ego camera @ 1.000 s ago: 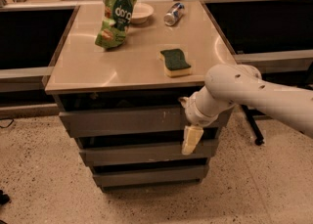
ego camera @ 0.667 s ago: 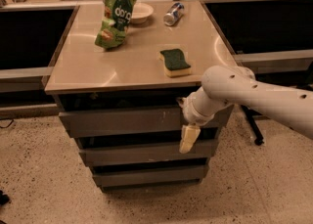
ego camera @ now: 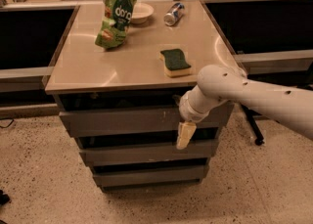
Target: Open top drawer
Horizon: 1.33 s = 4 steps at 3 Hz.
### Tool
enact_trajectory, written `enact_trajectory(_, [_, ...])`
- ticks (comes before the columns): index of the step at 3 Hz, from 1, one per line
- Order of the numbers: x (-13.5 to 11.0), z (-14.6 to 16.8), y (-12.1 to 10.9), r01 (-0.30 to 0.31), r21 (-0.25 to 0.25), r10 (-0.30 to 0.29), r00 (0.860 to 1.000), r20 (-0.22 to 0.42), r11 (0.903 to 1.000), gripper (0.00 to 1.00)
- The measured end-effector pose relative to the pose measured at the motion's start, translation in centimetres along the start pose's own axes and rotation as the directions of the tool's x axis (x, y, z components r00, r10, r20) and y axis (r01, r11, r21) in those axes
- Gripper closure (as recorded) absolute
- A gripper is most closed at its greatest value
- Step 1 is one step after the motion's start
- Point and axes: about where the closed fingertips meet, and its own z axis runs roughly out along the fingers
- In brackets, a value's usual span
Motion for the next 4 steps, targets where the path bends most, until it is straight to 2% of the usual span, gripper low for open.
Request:
enact_trajectory(1, [-0.6,-0.2,1.0,-0.012,-0.049,0.012,1.000,0.003,0.9987,0.00])
enact_trajectory(2, [-1.2,-0.9,2.3,-0.033,-0.128,0.032,0.999,-0.011,0.9912,0.00])
enact_trajectory(3, [-1.3,-1.8,3.7,-0.057,-0.205,0.052,0.998,-0.030,0.9770,0.00])
enact_trajectory(4, [-1.5,-2.6,5.0,-0.072,-0.258,0.062,0.997,-0.047,0.9635,0.00])
